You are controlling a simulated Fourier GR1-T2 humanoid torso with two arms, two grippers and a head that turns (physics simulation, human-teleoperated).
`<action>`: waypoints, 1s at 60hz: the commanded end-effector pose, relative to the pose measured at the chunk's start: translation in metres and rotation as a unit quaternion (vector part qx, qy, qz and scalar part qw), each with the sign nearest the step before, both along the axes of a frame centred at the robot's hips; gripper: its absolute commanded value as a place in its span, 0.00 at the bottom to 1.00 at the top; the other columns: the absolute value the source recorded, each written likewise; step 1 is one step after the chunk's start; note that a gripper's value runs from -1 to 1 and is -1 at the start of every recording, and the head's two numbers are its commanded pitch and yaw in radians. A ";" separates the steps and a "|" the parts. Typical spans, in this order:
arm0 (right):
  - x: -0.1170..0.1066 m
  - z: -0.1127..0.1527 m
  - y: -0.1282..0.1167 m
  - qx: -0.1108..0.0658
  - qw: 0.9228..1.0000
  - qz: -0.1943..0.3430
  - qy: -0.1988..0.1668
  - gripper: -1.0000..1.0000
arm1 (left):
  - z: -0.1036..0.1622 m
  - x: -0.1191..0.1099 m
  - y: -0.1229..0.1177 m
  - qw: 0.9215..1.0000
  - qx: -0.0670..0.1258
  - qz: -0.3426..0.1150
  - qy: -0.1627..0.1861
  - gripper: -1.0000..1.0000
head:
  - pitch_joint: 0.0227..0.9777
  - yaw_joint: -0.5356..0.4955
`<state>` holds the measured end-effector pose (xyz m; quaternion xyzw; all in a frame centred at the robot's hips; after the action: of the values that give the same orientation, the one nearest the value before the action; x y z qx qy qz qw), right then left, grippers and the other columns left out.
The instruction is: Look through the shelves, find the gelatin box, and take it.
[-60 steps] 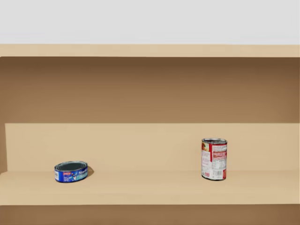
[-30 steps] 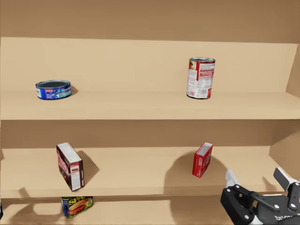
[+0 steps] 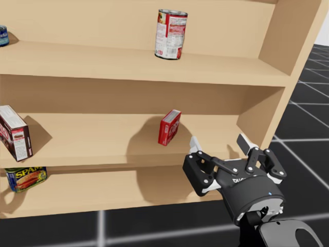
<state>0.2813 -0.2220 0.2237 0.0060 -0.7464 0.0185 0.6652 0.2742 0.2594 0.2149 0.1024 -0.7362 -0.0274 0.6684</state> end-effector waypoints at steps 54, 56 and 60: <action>0.063 0.013 0.007 -0.074 0.970 0.224 0.057 0.00 | -0.003 0.003 -0.001 1.000 -0.003 0.005 0.001 0.00 | 0.52 0.27; 0.066 0.011 0.006 -0.079 0.970 0.224 0.056 0.00 | -0.003 0.003 -0.001 1.000 -0.003 0.005 0.002 0.00 | 0.52 0.26; 0.075 0.007 0.005 -0.074 0.970 0.222 0.060 0.00 | -0.004 0.003 -0.001 1.000 -0.002 0.005 0.002 0.00 | 0.52 0.26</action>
<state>0.3401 -0.2164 0.2400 0.1254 -0.6867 0.2147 0.6831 0.2771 0.2584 0.2119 0.1041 -0.7348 -0.0225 0.6698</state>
